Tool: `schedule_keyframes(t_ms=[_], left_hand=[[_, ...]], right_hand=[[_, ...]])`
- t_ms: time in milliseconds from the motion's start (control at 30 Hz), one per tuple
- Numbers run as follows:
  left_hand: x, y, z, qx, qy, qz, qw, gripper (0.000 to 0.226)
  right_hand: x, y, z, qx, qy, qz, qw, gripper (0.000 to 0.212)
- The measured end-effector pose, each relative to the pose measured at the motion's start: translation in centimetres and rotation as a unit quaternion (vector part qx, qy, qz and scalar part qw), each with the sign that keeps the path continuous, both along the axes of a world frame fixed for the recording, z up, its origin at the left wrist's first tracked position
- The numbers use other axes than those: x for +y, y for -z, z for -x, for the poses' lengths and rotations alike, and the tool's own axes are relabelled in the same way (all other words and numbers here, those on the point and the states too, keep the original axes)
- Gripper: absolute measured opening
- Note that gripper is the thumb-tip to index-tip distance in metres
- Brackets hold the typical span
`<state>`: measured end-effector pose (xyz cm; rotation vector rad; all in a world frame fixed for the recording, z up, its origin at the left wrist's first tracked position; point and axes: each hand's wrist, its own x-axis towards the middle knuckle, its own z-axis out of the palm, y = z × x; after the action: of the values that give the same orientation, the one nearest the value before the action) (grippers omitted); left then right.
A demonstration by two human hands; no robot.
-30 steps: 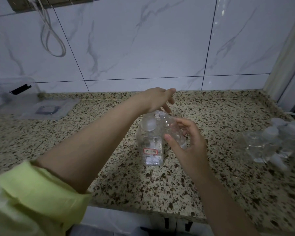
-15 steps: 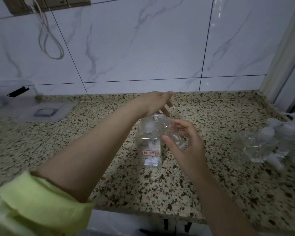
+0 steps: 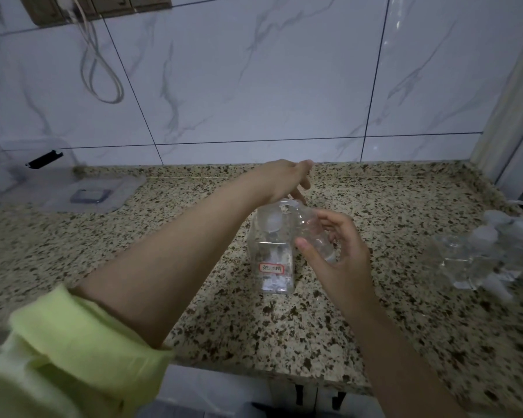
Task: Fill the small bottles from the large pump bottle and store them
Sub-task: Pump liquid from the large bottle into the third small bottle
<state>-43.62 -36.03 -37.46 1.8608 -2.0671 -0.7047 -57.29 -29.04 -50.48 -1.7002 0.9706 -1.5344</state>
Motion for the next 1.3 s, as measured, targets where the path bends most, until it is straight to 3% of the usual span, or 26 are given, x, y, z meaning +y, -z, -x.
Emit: schedule_keyframes(t_ms=[200, 300, 433, 933, 1300], left_hand=[[0.1, 0.1, -0.1, 0.034, -0.013, 0.0, 0.999, 0.062], [0.0, 0.1, 0.0, 0.005, -0.01, -0.012, 1.0, 0.062], [-0.1, 0.2, -0.1, 0.047, -0.012, -0.003, 0.999, 0.058], [-0.5, 0.3, -0.1, -0.012, -0.012, -0.001, 1.0, 0.053], [-0.3, 0.4, -0.2, 0.017, -0.017, 0.006, 1.0, 0.052]], right_hand=[[0.2, 0.1, -0.1, -0.005, 0.001, 0.003, 1.0, 0.045], [0.2, 0.1, -0.1, -0.008, -0.002, -0.005, 1.0, 0.043], [0.2, 0.0, -0.2, -0.008, 0.002, 0.007, 1.0, 0.041], [0.1, 0.2, -0.1, -0.016, 0.004, 0.005, 1.0, 0.042], [0.1, 0.3, 0.0, -0.012, 0.006, 0.016, 1.0, 0.044]])
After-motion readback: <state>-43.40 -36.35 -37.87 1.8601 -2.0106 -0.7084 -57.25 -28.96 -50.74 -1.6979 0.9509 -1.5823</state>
